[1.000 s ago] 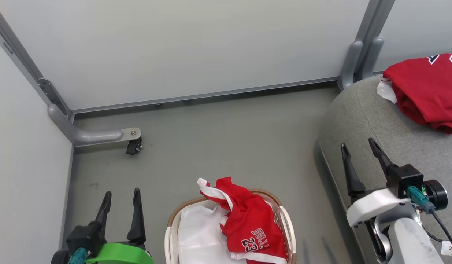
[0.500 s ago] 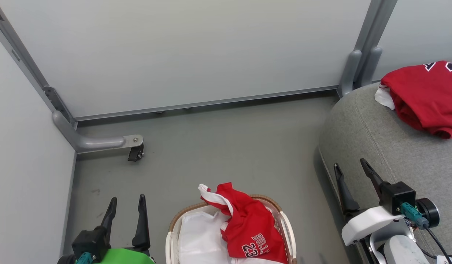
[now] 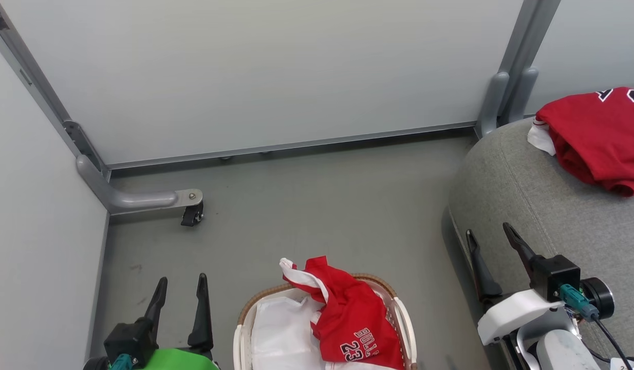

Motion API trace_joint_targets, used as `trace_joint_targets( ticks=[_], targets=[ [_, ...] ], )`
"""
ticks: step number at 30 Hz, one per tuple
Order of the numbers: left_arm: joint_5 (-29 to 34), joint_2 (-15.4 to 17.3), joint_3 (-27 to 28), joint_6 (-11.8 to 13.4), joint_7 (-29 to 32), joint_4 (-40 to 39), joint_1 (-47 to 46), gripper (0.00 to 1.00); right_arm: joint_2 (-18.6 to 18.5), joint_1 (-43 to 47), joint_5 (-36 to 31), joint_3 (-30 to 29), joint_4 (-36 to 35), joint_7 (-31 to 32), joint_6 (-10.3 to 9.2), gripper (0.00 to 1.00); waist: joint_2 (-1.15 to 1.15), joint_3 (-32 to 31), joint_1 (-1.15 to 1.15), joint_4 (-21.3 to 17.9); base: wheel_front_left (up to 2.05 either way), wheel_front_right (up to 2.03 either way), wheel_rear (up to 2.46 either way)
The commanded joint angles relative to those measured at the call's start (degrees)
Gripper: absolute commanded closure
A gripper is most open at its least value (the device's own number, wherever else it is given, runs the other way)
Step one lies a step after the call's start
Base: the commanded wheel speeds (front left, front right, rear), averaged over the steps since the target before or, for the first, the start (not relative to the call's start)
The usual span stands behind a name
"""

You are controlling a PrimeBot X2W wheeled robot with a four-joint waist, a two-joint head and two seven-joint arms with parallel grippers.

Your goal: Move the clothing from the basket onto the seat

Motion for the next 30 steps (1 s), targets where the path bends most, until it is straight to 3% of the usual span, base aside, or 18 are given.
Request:
trace_joint_targets(
  ticks=[1,16,21,30],
  targets=[
    [0.22,0.06,0.01,-0.23,0.03,-0.08,0.41,0.0,-0.22,0.0,-0.17,0.07,0.09,-0.01,-0.08,0.0,0.0,0.04,0.0,-0.04,0.0,0.0,0.0],
    [0.91,0.05,-2.11,-0.28,0.03,-0.5,-3.07,0.0,-0.22,-2.1,-0.86,-0.65,-2.01,-0.01,-0.08,0.0,0.0,4.41,0.0,-1.9,0.0,0.0,0.0],
    [2.97,0.05,-5.48,-1.02,0.03,0.47,-8.13,0.0,-0.23,-4.76,-1.29,-1.71,-3.83,-0.01,-0.08,0.0,0.0,9.05,0.0,-3.29,0.0,0.0,0.0],
    [4.59,0.13,-12.77,-2.36,0.04,11.21,-21.6,0.0,-0.21,-10.77,0.06,-2.57,-6.53,-0.01,-0.08,0.0,0.0,20.06,0.0,-7.15,0.0,0.0,0.0]
  ],
)
